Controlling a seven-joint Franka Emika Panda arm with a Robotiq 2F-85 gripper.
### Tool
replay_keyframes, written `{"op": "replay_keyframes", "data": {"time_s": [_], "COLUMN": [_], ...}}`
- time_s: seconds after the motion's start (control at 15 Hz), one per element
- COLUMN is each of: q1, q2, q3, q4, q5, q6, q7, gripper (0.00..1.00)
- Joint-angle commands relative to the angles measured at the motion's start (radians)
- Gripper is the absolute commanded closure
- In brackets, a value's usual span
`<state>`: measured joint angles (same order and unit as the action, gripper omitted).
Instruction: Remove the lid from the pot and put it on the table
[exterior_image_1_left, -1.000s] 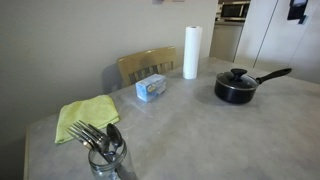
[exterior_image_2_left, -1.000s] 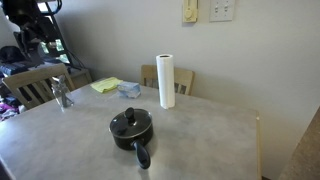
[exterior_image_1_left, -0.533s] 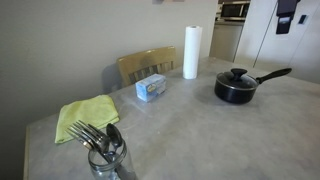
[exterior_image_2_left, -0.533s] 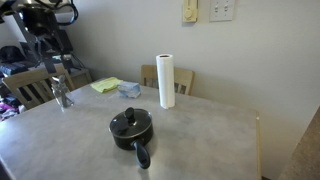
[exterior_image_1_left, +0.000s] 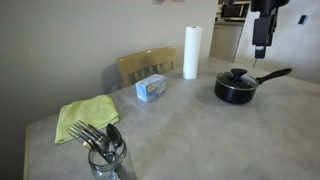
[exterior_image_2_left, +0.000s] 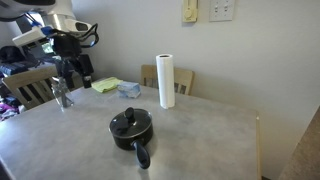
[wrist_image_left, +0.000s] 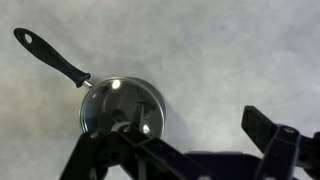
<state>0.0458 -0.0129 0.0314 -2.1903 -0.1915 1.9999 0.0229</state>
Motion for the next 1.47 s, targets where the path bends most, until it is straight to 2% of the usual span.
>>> {"op": "replay_keyframes", "data": {"time_s": [0.0, 0.2, 0.4, 0.6, 0.73, 0.8, 0.93, 1.07, 1.27, 1.4], "q1": [-0.003, -0.011, -0.039, -0.082, -0.112, -0.09, -0.113, -0.114, -0.121, -0.133], "q2": [0.0, 0.02, 0.071, 0.15, 0.2, 0.142, 0.181, 0.193, 0.226, 0.263], "q3": [0.003, -0.005, -0.036, -0.078, -0.088, -0.082, -0.088, -0.086, -0.076, -0.073], "q4": [0.003, -0.01, 0.002, 0.039, 0.075, 0.026, 0.054, 0.066, 0.079, 0.117], "q5": [0.001, -0.022, 0.009, 0.097, 0.169, 0.116, 0.144, 0.146, 0.127, 0.125], "q6": [-0.003, 0.041, 0.106, 0.181, 0.188, 0.171, 0.176, 0.176, 0.214, 0.226], "q7": [0.0, 0.038, -0.005, -0.136, -0.27, -0.173, -0.238, -0.244, -0.362, -0.492], "gripper": [0.0, 0.0, 0.0, 0.0, 0.0, 0.0, 0.0, 0.0, 0.0, 0.0]}}
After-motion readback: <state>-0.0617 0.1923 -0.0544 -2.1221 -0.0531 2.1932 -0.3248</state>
